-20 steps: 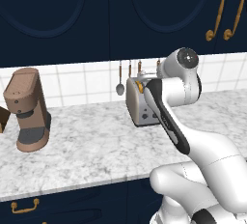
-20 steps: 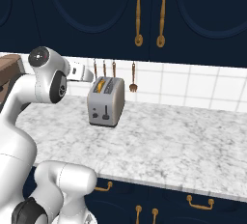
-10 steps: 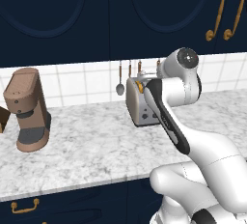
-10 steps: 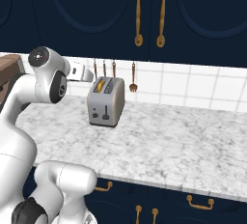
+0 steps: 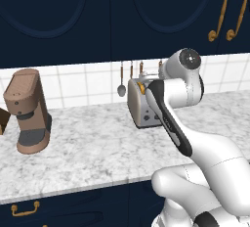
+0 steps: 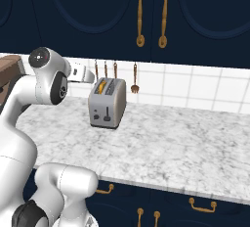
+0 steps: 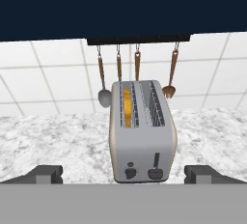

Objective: Start the toaster. Once the lever pops up, take the bread to the plate on the dining counter.

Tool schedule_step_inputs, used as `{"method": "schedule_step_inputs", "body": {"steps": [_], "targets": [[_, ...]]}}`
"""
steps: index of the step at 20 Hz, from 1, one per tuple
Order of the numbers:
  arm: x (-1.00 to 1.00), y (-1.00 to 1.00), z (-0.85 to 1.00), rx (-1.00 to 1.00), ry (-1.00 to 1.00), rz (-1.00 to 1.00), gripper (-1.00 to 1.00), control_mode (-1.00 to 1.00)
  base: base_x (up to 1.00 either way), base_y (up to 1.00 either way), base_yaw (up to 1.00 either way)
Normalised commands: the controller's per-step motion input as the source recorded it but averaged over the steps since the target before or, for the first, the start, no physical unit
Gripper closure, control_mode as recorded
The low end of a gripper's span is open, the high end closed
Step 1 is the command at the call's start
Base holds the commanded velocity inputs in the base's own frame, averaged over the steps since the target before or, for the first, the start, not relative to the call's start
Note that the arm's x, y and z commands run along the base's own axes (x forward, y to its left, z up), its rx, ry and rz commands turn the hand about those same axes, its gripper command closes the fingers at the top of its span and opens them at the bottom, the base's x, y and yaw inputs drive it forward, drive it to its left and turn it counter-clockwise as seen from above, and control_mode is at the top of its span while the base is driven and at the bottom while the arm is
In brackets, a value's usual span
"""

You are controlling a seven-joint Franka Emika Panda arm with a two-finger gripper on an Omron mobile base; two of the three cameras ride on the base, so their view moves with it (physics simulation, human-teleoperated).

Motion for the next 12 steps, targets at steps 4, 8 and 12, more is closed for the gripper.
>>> {"method": "schedule_step_inputs", "body": {"steps": [4,8,12], "targets": [[0.00,0.00,0.00,0.00,0.00,0.00,-1.00,-1.00,0.00,0.00,0.00],[0.00,0.00,0.00,0.00,0.00,0.00,-1.00,-1.00,0.00,0.00,0.00],[0.00,0.00,0.00,0.00,0.00,0.00,-1.00,-1.00,0.00,0.00,0.00]]}}
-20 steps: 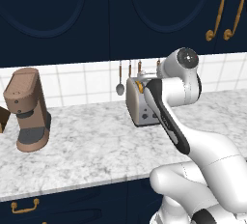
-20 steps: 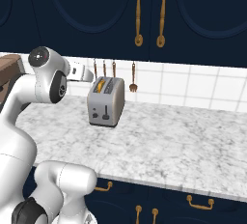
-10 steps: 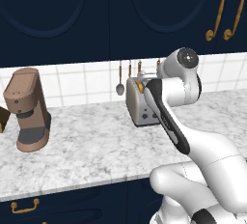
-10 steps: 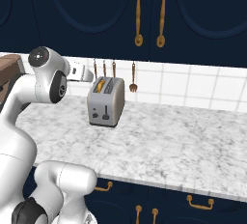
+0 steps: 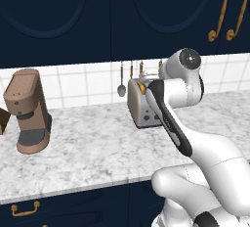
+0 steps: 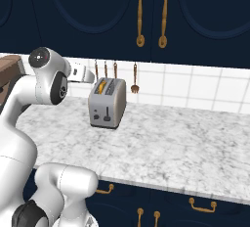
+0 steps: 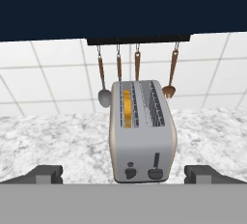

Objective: Start the toaster. Once the lever pops up, take the bread to the plate on the dining counter.

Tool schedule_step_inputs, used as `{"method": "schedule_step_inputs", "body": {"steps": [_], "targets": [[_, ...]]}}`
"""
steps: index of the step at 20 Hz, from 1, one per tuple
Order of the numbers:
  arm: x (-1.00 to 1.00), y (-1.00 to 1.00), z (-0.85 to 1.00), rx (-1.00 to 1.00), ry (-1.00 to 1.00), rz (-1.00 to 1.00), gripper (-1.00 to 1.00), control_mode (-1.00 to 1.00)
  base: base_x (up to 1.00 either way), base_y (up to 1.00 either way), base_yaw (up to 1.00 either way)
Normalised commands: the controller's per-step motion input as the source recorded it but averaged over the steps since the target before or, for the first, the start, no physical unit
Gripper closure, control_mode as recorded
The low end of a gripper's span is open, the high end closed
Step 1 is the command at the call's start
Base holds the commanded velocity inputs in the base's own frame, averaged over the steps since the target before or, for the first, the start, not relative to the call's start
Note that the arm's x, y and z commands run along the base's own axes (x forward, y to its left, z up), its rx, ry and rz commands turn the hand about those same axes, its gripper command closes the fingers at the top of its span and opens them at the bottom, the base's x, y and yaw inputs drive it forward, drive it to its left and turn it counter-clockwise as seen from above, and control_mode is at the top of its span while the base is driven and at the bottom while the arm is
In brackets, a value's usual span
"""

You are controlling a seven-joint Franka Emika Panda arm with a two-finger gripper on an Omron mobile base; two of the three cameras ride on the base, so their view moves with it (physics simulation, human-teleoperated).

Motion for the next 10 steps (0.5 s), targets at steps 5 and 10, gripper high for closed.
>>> {"method": "schedule_step_inputs", "body": {"steps": [5,10], "targets": [[0.00,0.00,0.00,0.00,0.00,0.00,-1.00,-1.00,0.00,0.00,0.00],[0.00,0.00,0.00,0.00,0.00,0.00,-1.00,-1.00,0.00,0.00,0.00]]}}
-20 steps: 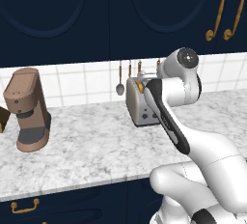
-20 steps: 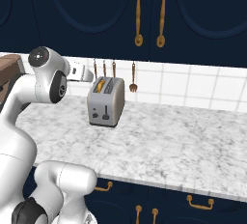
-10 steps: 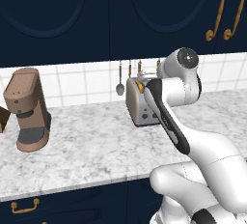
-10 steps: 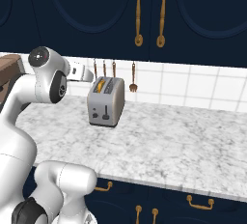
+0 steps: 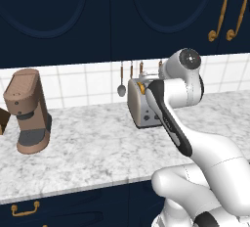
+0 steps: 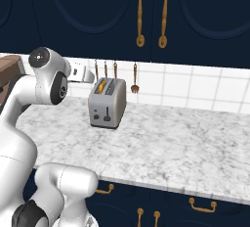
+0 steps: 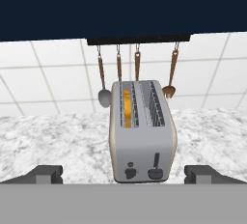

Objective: Start the toaster. Once the lever pops up, take the bread to the plate on the dining counter.

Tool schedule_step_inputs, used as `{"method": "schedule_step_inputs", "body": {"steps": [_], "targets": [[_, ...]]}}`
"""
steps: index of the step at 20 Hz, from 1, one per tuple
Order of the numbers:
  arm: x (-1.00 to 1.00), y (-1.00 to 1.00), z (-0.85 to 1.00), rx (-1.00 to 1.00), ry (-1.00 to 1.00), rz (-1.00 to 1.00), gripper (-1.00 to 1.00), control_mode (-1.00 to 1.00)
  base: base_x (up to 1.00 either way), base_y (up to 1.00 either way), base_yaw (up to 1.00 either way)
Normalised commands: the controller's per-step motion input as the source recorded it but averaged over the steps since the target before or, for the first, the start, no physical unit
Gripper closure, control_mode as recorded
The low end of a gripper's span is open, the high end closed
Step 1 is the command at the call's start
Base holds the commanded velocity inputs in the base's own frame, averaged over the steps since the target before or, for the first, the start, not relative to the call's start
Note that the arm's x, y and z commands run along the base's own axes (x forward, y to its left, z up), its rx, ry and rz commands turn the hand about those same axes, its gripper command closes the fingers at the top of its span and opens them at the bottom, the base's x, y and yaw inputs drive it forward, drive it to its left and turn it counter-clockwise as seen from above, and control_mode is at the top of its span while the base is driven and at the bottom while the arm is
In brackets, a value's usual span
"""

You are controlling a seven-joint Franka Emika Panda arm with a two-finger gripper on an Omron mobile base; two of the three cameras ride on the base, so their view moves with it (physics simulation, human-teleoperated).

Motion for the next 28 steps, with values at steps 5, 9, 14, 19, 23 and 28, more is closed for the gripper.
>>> {"method": "schedule_step_inputs", "body": {"steps": [5,9,14,19,23,28], "targets": [[0.00,0.00,0.00,0.00,0.00,0.00,-1.00,-1.00,0.00,0.00,0.00],[0.00,0.00,0.00,0.00,0.00,0.00,-1.00,-1.00,0.00,0.00,0.00],[0.00,0.00,0.00,0.00,0.00,0.00,-1.00,-1.00,0.00,0.00,0.00],[0.00,0.00,0.00,0.00,0.00,0.00,-1.00,-1.00,0.00,0.00,0.00],[0.00,0.00,0.00,0.00,0.00,0.00,-1.00,-1.00,0.00,0.00,0.00],[0.00,0.00,0.00,0.00,0.00,0.00,-1.00,-1.00,0.00,0.00,0.00]]}}
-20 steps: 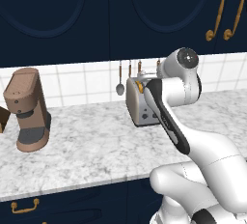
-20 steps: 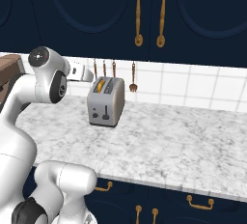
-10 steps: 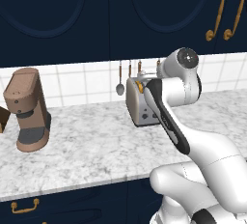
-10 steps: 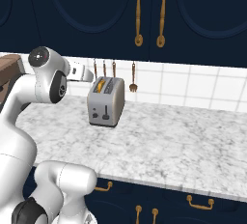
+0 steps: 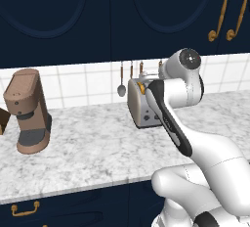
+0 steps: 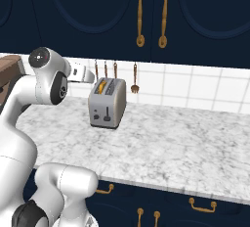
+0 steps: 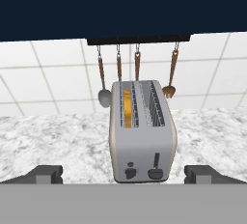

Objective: Start the toaster. Once the lever pops up, take the bread to the plate on the dining counter.

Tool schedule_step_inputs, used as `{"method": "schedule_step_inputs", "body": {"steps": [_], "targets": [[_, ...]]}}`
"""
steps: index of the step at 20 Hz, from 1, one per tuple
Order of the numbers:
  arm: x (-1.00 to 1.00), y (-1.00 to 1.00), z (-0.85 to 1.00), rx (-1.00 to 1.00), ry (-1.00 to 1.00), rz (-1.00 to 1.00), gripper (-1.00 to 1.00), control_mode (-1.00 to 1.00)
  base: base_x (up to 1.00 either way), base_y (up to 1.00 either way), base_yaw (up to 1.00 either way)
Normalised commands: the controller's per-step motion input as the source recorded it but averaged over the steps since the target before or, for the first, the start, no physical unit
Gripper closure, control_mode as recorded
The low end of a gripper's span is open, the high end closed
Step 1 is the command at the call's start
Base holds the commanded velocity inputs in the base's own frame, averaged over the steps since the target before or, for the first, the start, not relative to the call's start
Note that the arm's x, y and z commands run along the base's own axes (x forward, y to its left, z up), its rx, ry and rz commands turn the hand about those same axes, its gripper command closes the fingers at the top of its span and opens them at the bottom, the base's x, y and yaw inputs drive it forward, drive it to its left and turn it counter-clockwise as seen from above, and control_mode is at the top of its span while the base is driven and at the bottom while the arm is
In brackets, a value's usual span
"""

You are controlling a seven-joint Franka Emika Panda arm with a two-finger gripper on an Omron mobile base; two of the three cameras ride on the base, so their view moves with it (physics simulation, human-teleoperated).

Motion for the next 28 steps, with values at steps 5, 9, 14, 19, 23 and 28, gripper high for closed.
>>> {"method": "schedule_step_inputs", "body": {"steps": [5,9,14,19,23,28], "targets": [[0.00,0.00,0.00,0.00,0.00,0.00,-1.00,-1.00,0.00,0.00,0.00],[0.00,0.00,0.00,0.00,0.00,0.00,-1.00,-1.00,0.00,0.00,0.00],[0.00,0.00,0.00,0.00,0.00,0.00,-1.00,-1.00,0.00,0.00,0.00],[0.00,0.00,0.00,0.00,0.00,0.00,-1.00,-1.00,0.00,0.00,0.00],[0.00,0.00,0.00,0.00,0.00,0.00,-1.00,-1.00,0.00,0.00,0.00],[0.00,0.00,0.00,0.00,0.00,0.00,-1.00,-1.00,0.00,0.00,0.00]]}}
